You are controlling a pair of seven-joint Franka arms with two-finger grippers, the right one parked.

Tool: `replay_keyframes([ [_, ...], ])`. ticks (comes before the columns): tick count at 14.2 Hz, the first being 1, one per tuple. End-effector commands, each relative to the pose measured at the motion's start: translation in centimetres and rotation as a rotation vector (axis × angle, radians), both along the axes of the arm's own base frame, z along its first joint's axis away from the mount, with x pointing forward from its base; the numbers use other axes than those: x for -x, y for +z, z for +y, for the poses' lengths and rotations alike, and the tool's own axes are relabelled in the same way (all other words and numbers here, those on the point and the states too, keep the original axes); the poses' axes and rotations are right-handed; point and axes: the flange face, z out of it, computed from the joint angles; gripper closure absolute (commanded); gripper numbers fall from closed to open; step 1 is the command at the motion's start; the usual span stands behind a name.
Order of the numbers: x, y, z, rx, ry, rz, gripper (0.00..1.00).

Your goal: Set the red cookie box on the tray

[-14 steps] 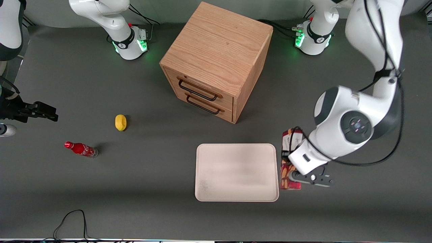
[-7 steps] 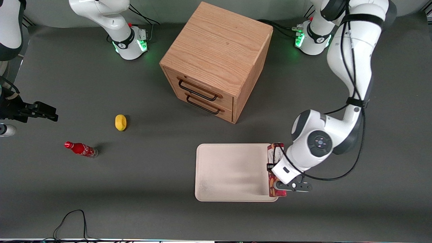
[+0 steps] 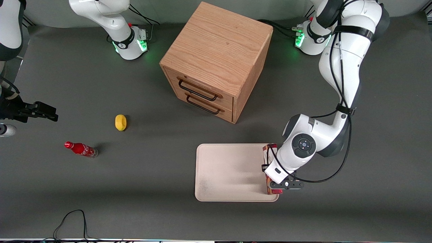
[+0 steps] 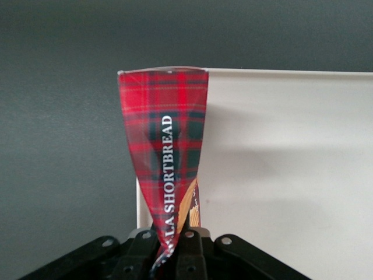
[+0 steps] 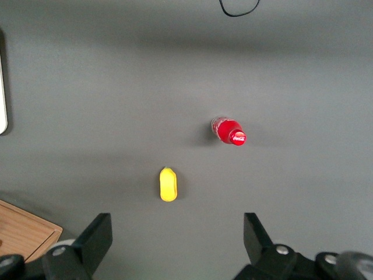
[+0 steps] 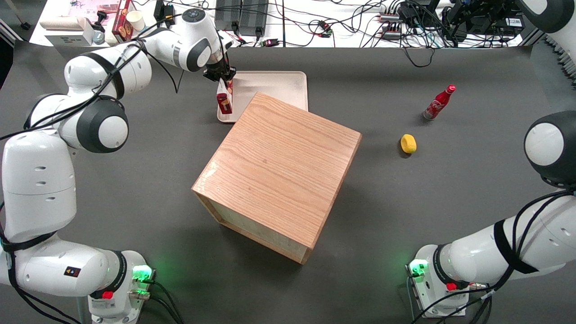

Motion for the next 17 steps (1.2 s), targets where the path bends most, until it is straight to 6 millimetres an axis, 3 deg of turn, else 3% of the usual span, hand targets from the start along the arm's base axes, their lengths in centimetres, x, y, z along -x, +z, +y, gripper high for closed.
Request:
replay_keyframes([
  [1, 0.3, -0.1, -0.3, -0.009, 0.032, -0.019, 0.03],
  [3, 0.4, 1.1, -0.2, -0.005, 0.038, -0.027, 0.0],
  [6, 1.3, 7.3, 0.3, -0.004, 0.037, -0.065, 0.0],
  [13, 7.9, 21.1, 11.0, -0.084, 0.143, 0.068, 0.0],
  [17, 10.6, 28.2, 19.6, -0.092, 0.003, 0.129, 0.0],
])
